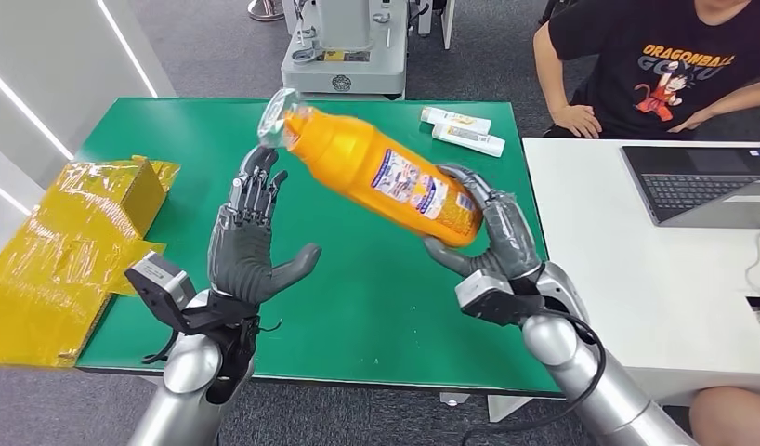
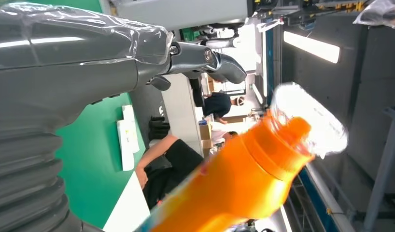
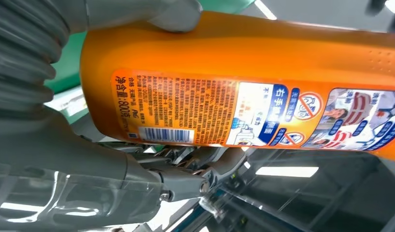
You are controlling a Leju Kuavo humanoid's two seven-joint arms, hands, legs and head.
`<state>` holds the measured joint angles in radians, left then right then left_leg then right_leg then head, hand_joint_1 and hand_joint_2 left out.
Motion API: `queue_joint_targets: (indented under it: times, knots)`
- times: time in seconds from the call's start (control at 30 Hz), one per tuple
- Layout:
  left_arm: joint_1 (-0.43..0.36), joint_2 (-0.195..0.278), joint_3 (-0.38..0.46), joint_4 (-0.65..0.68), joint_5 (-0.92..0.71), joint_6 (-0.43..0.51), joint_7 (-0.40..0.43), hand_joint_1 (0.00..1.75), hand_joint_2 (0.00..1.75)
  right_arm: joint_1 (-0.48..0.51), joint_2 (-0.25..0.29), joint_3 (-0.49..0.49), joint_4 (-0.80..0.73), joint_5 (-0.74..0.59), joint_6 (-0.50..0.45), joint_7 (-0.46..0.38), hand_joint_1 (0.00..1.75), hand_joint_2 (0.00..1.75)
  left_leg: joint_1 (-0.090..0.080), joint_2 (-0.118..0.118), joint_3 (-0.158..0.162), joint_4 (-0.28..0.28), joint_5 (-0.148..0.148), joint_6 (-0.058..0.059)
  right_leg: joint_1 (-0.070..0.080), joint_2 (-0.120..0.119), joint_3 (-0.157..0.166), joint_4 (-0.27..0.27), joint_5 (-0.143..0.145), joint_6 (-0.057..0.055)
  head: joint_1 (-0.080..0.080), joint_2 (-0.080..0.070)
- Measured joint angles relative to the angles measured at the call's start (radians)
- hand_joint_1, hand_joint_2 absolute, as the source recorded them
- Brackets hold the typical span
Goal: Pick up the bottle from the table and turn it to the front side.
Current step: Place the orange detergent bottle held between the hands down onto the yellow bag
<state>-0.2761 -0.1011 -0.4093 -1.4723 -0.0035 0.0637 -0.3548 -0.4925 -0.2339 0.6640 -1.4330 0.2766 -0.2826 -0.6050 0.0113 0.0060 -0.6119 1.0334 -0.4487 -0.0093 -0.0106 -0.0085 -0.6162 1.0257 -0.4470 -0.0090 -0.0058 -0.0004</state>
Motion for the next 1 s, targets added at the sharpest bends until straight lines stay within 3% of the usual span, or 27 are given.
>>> queue_joint_targets:
  times: [0.37,1.0]
  knots:
    - [-0.017,-0.020,-0.008,0.034,0.019,-0.040,0.033,0.00,1.75,-0.006,0.083,0.044,0.020,0.025,0.053,0.016,1.75,1.75,0.000,0.000,0.000,0.000,0.000,0.000,0.000,0.000,0.000,0.000,0.000,0.000,0.000,0.000]
    - [-0.046,-0.043,-0.010,0.103,0.045,-0.064,0.041,0.00,1.75,-0.009,0.120,0.064,0.135,0.028,0.111,0.005,1.75,1.75,0.000,0.000,0.000,0.000,0.000,0.000,0.000,0.000,-0.001,0.000,0.000,0.000,0.000,0.000]
